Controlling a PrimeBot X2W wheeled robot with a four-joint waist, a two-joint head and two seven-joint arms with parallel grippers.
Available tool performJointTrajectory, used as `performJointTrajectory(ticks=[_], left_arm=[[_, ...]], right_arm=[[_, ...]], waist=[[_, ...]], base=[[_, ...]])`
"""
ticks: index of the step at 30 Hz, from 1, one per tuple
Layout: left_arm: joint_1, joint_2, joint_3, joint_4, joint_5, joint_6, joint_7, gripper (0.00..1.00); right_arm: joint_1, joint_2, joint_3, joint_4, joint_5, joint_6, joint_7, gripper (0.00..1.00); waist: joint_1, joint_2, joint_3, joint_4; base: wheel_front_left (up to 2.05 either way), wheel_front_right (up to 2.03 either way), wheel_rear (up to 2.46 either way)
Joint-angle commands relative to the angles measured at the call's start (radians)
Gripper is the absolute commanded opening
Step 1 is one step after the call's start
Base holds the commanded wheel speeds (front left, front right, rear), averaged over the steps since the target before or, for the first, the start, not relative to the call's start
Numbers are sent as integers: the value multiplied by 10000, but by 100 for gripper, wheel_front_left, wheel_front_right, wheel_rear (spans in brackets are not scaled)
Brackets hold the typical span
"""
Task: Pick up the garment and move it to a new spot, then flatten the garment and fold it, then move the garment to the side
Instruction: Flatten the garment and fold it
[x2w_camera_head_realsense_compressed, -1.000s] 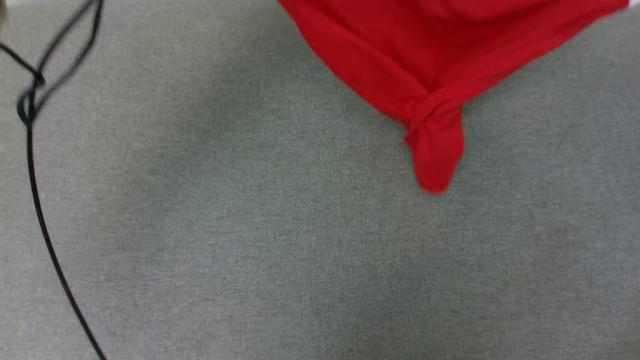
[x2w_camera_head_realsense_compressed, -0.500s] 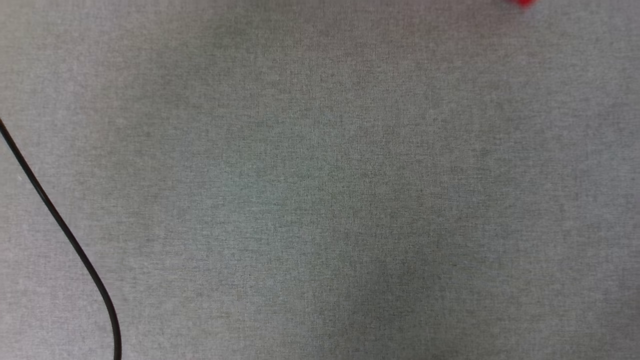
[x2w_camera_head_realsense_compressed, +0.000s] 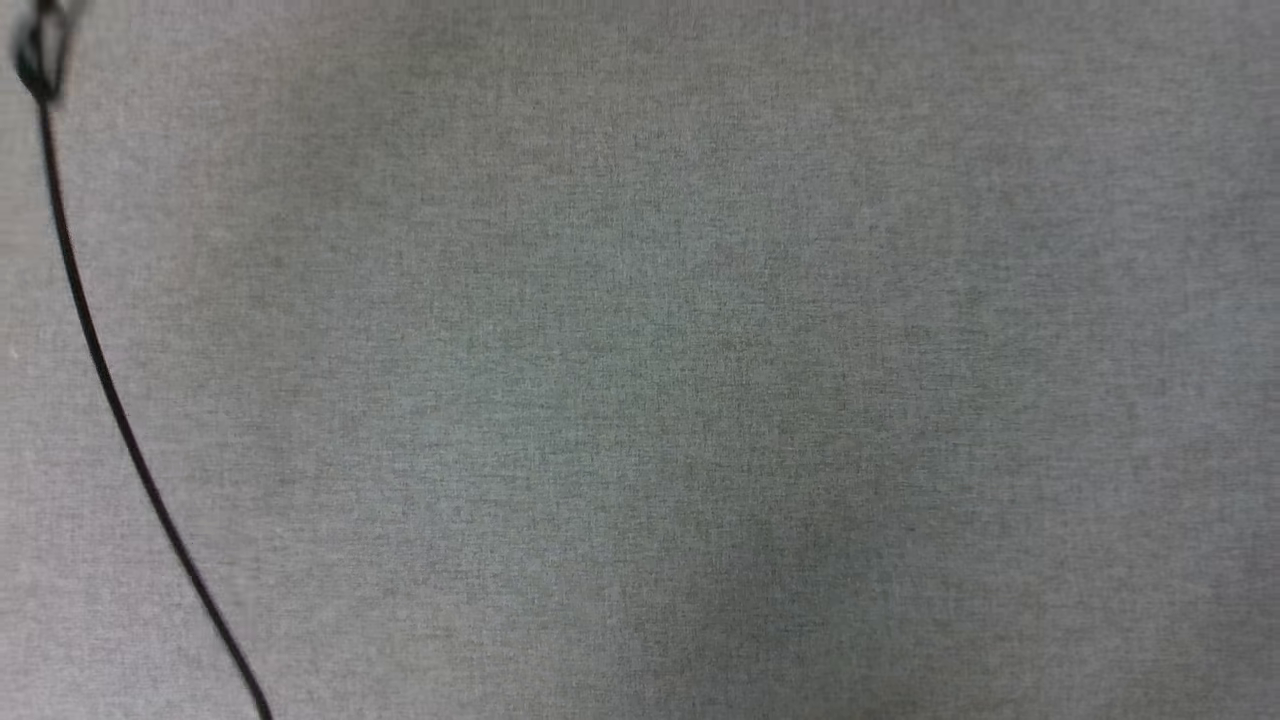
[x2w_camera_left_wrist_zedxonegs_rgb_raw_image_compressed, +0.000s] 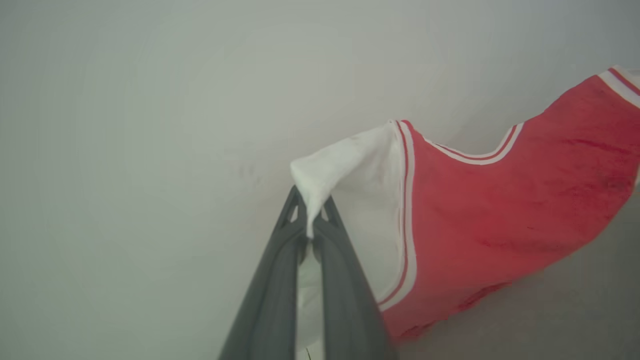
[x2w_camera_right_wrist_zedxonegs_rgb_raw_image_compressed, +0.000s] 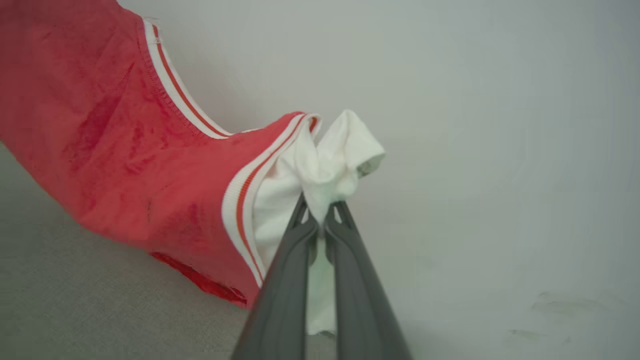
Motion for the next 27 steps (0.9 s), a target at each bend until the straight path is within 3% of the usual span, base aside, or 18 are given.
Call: performJointTrajectory(ticks=[1,10,19,27], left_arm=[[604,123,-148,-109,-158,3,-311,0],[4534,356,-590,-626,-1233,32,-1629,0],[8681,801,-1131,-1658,-1810,660,-2041,0],[11417,1376,-1352,-2388,-2557,1056,-1993,0]], right_arm=[[465,100,161,128,226,-7,-243,0],[3328,103,1484,108,1227,-7,-1277,0],[6426,-406,2763,-815,2103,-5,-1875,0],[8640,-873,3020,-1313,2614,-7,-2124,0]], waist=[[-1,0,-194,-41],[-1,0,-1264,-114],[-1,0,-2691,-190],[-1,0,-3915,-343]], base=[[0,0,0],[0,0,0],[0,0,0],[0,0,0]])
